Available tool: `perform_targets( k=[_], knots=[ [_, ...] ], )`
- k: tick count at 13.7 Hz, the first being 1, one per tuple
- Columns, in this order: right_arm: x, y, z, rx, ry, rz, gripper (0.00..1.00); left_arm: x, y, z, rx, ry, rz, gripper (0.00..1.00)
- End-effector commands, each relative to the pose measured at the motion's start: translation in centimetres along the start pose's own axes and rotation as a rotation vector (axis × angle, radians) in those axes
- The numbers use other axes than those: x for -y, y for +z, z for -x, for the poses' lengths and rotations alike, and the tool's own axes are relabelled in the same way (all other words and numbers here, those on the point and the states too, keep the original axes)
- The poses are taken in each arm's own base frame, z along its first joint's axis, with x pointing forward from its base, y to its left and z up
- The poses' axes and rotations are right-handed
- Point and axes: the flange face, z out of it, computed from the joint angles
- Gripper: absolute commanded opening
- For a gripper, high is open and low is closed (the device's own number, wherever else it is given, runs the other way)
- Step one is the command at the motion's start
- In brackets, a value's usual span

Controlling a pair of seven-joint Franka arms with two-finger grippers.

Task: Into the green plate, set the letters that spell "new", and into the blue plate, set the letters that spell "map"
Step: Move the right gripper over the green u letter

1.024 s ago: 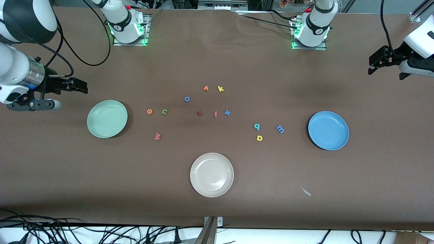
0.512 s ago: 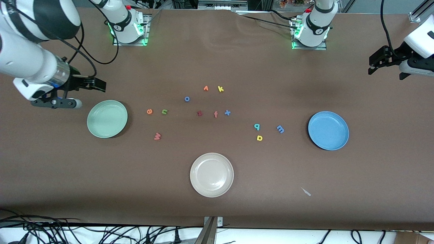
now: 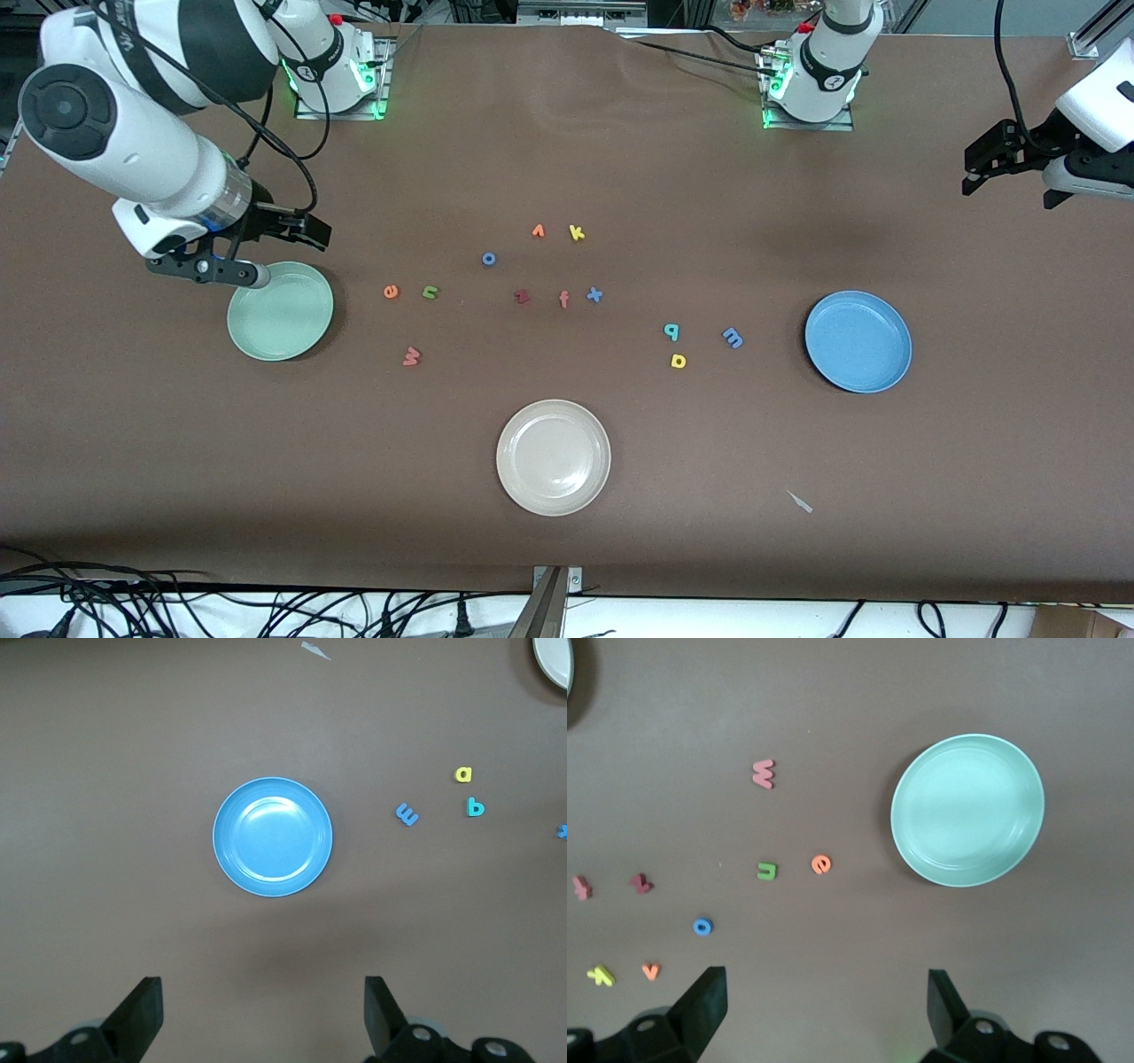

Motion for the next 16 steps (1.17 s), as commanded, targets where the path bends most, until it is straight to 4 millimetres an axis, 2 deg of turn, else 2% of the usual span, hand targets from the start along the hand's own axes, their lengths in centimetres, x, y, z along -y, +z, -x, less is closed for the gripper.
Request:
perform_targets(
  k=[1,4,6,9,10,14,16],
  knots=[
    [1.3,2.3,0.9,-0.027,0.053,-0.020,1.00,-0.1,-0.6,-0.3,-0.002,0.005,0.027,1.00],
    [1.7,4.9,0.4,-0.026,0.090,-0.027,1.00,-0.1,-0.6,-0.3,-0.002,0.005,0.027,1.00],
    [3.2,6.7,0.0,-0.022,0.124,-0.034,1.00,-0.1,-0.6,-0.3,-0.002,0.005,0.027,1.00],
    [7.2,12.1,-0.3,-0.013,0.154,-0.035,1.00,-0.1,-0.6,-0.3,-0.002,0.005,0.027,1.00],
    [8.0,13.7,-0.5,-0.007,0.151,-0.039,1.00,-0.1,-0.6,-0.3,-0.002,0.005,0.027,1.00],
    [8.7,17.5,-0.6,-0.025,0.202,-0.069,1.00,-0.2,-0.6,-0.3,-0.002,0.005,0.027,1.00],
    [9.5,20.2,-0.2,-0.035,0.260,-0.088,1.00,-0.2,-0.6,-0.3,-0.002,0.005,0.027,1.00]
  ],
)
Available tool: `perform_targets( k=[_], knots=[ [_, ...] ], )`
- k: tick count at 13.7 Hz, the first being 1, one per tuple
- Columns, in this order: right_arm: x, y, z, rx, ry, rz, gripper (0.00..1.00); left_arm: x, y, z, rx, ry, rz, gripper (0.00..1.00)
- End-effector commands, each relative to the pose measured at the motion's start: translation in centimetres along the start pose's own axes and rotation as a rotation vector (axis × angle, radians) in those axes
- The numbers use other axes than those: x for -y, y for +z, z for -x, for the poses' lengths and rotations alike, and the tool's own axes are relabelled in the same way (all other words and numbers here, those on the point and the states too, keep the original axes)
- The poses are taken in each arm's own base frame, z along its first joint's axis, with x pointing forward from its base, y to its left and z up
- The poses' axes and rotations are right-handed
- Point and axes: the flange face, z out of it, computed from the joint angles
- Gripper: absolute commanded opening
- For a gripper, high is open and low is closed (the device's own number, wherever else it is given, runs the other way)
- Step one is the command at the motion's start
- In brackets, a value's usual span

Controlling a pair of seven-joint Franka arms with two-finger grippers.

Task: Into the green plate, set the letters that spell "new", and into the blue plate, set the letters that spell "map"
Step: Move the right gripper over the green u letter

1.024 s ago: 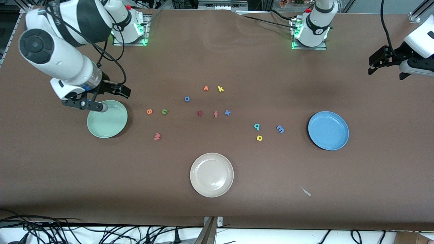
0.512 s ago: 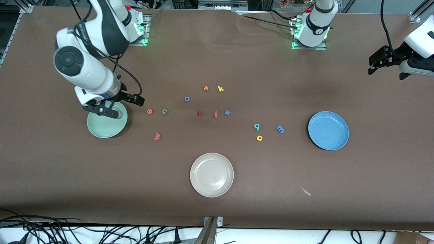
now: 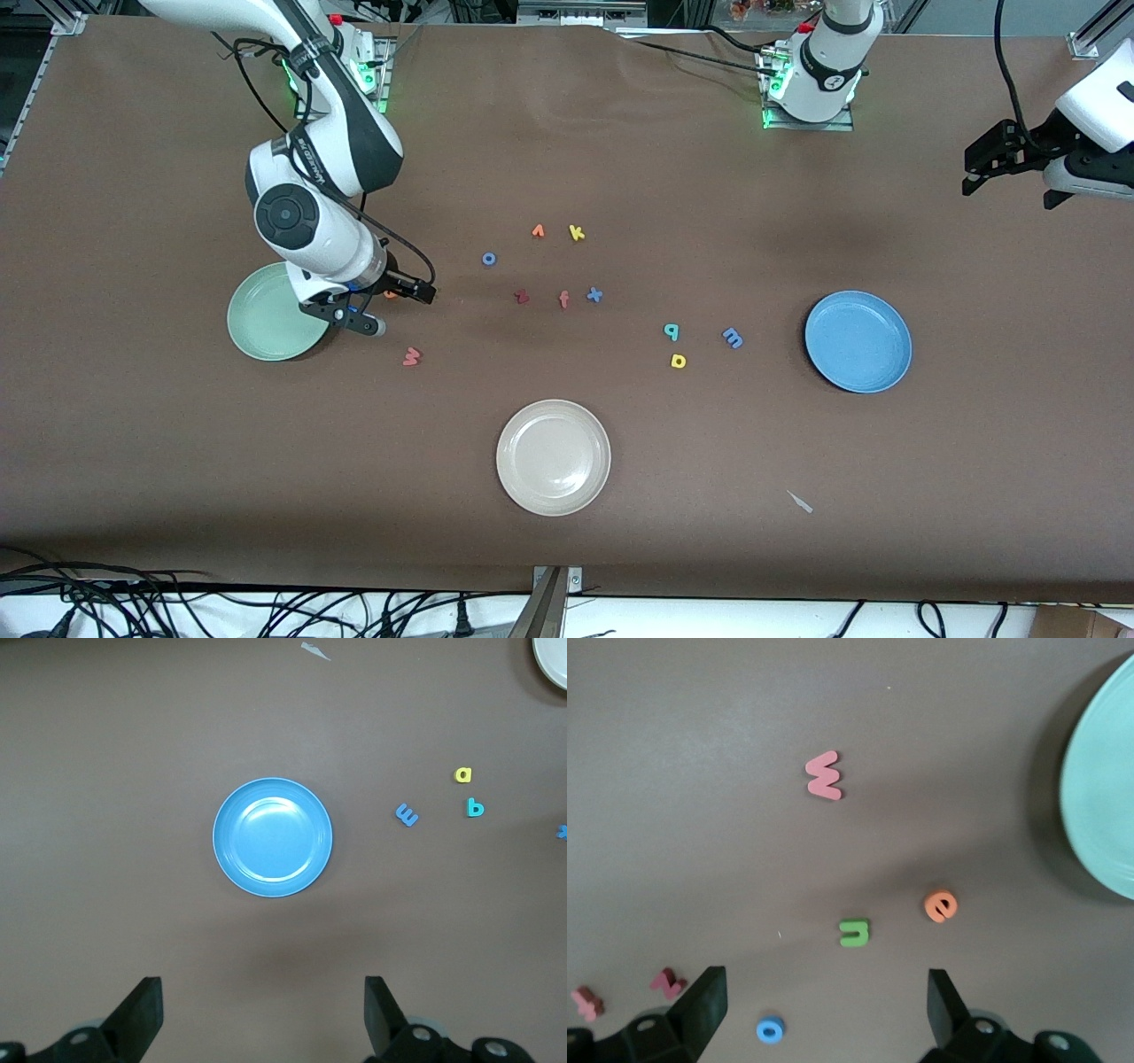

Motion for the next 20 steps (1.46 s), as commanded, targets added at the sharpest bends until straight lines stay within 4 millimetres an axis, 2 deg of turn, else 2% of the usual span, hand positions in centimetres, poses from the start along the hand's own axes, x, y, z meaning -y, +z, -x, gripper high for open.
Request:
perform_targets(
  k=[1,4,9,12,15,17,20],
  knots=[
    [0.5,2.5,1.3,-0.042,0.077,-0.017,1.00,-0.2,-0.6,-0.3,-0.001,0.004,0.026,1.00],
    [0.2,4.9,1.2,-0.030,0.116,0.008,1.00,-0.2,-0.6,-0.3,-0.001,0.005,0.026,1.00],
    [-0.6,8.0,2.2,-0.044,0.113,-0.020,1.00,-0.2,-0.7,-0.3,-0.004,0.004,0.026,1.00],
    [-0.5,9.8,2.4,-0.030,0.109,-0.021,1.00,0.3,-1.1,-1.6,-0.019,0.004,0.030,1.00],
    [-0.1,11.9,3.0,-0.025,0.062,0.011,0.99,0.3,-1.2,-1.6,-0.016,0.004,0.033,1.00],
    [-0.1,12.7,3.1,-0.031,0.032,0.028,0.99,0.0,-1.2,-1.6,-0.013,0.007,0.033,1.00],
    [0.0,12.9,3.1,-0.038,0.016,0.036,0.94,-1.7,-1.3,-2.0,-0.014,0.036,0.027,1.00]
  ],
)
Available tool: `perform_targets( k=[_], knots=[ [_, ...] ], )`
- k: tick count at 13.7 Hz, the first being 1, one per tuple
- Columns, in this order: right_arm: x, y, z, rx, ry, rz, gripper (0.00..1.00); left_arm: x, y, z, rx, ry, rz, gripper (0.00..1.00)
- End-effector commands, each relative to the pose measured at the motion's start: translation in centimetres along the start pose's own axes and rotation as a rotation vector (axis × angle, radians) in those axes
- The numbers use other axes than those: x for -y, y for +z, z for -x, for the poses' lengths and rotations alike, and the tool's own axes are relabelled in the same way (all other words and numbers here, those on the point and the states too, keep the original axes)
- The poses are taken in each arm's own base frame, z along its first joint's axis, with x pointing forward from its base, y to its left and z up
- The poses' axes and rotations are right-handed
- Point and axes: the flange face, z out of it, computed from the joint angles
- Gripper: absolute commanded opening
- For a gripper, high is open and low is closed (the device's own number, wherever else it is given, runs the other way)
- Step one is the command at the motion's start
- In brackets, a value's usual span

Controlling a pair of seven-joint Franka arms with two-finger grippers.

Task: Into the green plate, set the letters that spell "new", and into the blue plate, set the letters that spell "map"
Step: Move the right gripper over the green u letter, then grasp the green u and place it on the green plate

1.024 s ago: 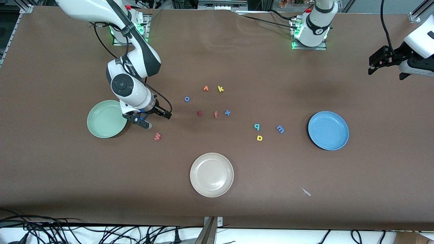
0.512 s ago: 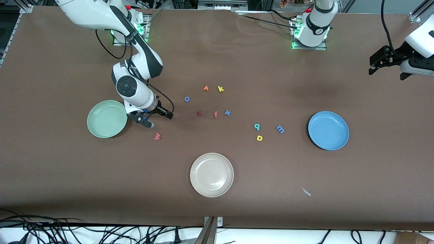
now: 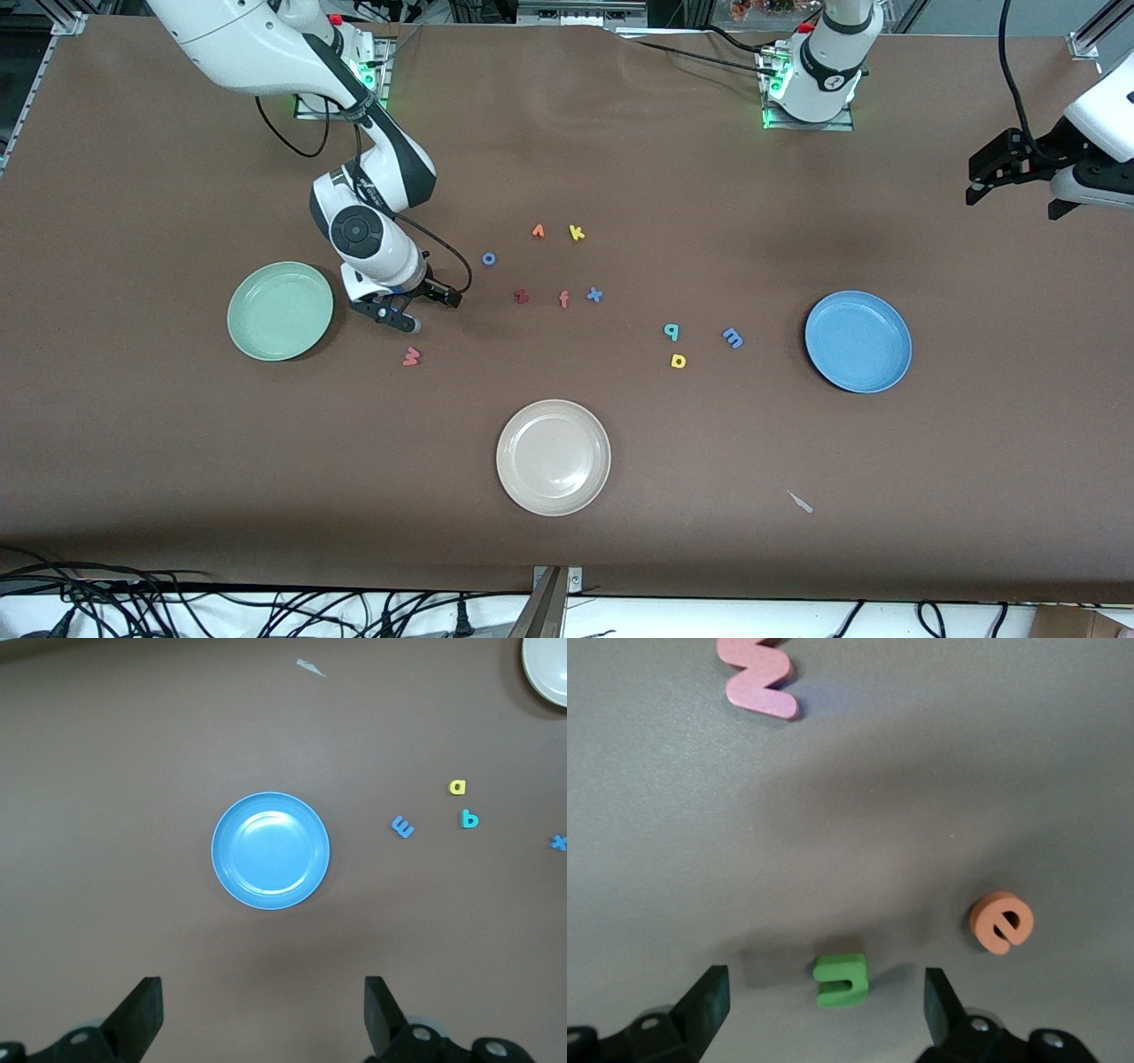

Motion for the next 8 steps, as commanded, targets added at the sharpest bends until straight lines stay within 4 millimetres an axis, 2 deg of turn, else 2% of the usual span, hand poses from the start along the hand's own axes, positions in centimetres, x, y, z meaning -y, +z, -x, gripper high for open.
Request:
perform_targets(
  k=[1,3,7,8],
  knots=[
    [0.2,-0.1,0.0,-0.021,-0.010,0.000,0.91,-1.4,-0.9,-0.5,-0.002,0.022,0.019,1.00],
    [0.2,-0.2,-0.2,-0.023,-0.010,-0.002,0.87,-3.1,-0.9,-0.8,0.000,0.055,0.010,1.00],
    [0.0,0.2,-0.4,-0.022,-0.005,-0.007,0.77,-2.9,-1.0,-0.7,-0.001,0.053,0.009,1.00],
    [0.0,0.7,-0.3,-0.016,-0.005,-0.005,0.69,-2.9,-1.0,-0.7,-0.001,0.053,0.009,1.00]
  ],
)
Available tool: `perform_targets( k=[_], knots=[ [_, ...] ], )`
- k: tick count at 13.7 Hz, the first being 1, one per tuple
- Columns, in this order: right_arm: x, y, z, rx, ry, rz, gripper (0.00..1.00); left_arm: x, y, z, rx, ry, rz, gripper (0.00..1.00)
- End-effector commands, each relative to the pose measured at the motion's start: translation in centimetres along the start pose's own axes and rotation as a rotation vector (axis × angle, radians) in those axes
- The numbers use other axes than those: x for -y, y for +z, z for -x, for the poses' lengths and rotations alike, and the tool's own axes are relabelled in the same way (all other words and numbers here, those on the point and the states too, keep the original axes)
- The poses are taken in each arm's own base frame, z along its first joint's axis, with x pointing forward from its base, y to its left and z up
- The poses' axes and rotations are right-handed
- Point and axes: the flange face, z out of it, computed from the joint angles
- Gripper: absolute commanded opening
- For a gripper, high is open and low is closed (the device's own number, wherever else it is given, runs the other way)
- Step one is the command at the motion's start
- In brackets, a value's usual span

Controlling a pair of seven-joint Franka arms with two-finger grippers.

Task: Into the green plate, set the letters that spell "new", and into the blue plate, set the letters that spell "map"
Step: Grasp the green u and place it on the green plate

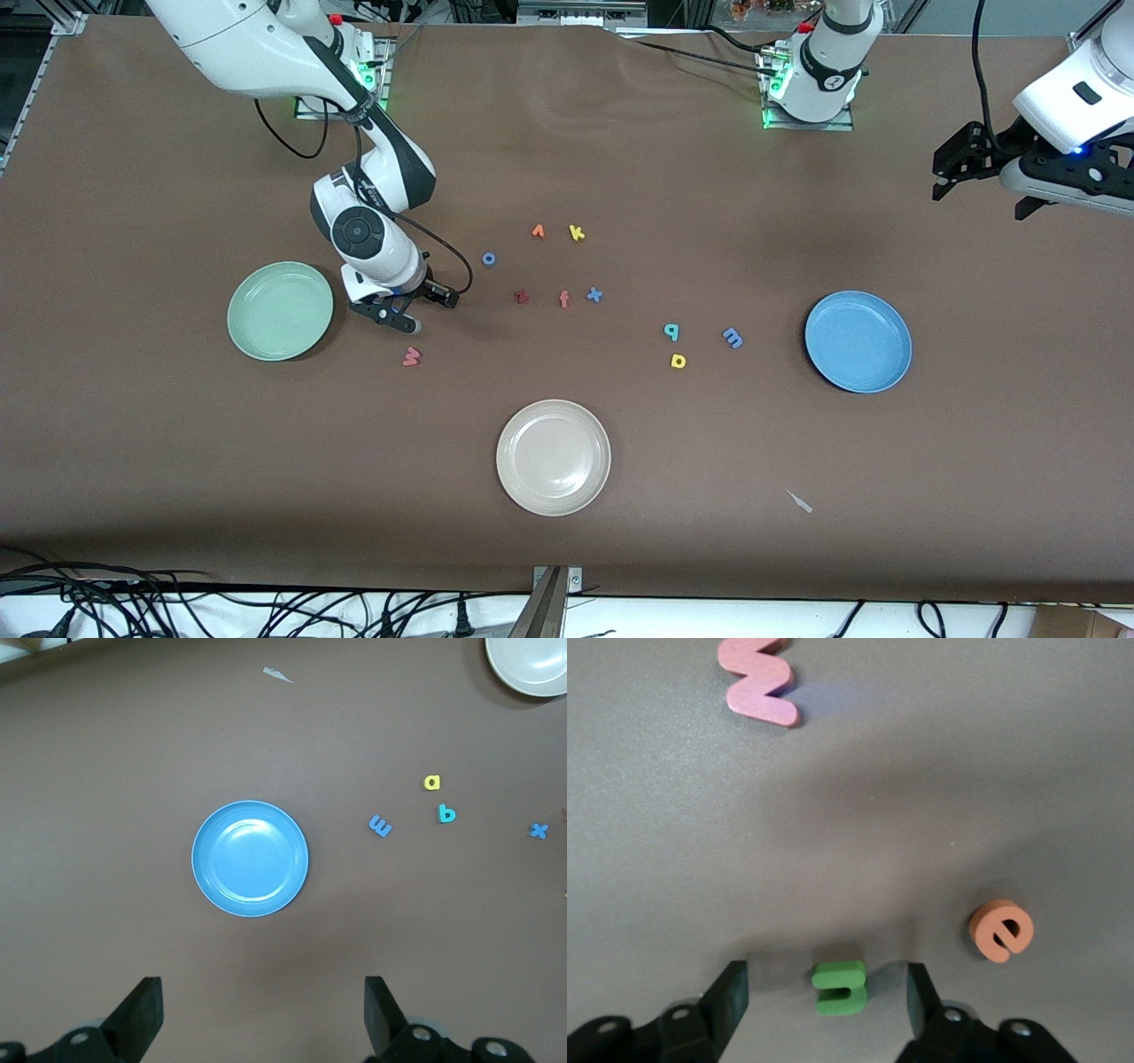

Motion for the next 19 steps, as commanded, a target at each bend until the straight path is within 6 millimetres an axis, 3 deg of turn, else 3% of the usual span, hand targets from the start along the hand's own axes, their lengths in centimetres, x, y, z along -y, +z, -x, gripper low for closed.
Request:
perform_targets(
  k=[1,7,9,12,14,16,18,19],
  knots=[
    [0.1,0.8,-0.1,-0.007,0.001,-0.002,0.64,0.3,-0.6,-0.1,0.004,-0.005,0.015,1.00],
    [0.2,0.9,0.2,-0.004,-0.001,0.002,0.39,0.0,-0.6,-0.2,0.004,0.002,0.015,1.00],
    [0.2,1.0,0.3,-0.003,-0.003,0.003,0.32,-1.4,-0.6,-0.5,0.005,0.023,0.013,1.00],
    [0.2,1.3,0.4,0.001,-0.004,0.006,0.18,-0.9,-0.4,-0.2,0.020,0.015,0.014,1.00],
    [0.8,-1.2,-1.9,0.009,0.007,0.019,0.06,-0.3,-0.3,0.0,0.031,0.004,0.017,1.00],
    [0.9,-4.0,-4.0,0.065,0.030,0.108,0.06,-0.2,-0.3,0.1,0.032,0.001,0.017,1.00],
    [1.1,-5.5,-5.1,0.060,0.029,0.102,0.06,-0.2,-0.3,0.1,0.032,0.001,0.017,1.00],
    [0.2,-6.1,-5.9,0.081,0.011,0.126,0.06,-0.4,-0.3,0.0,0.030,0.004,0.018,1.00]
  ],
)
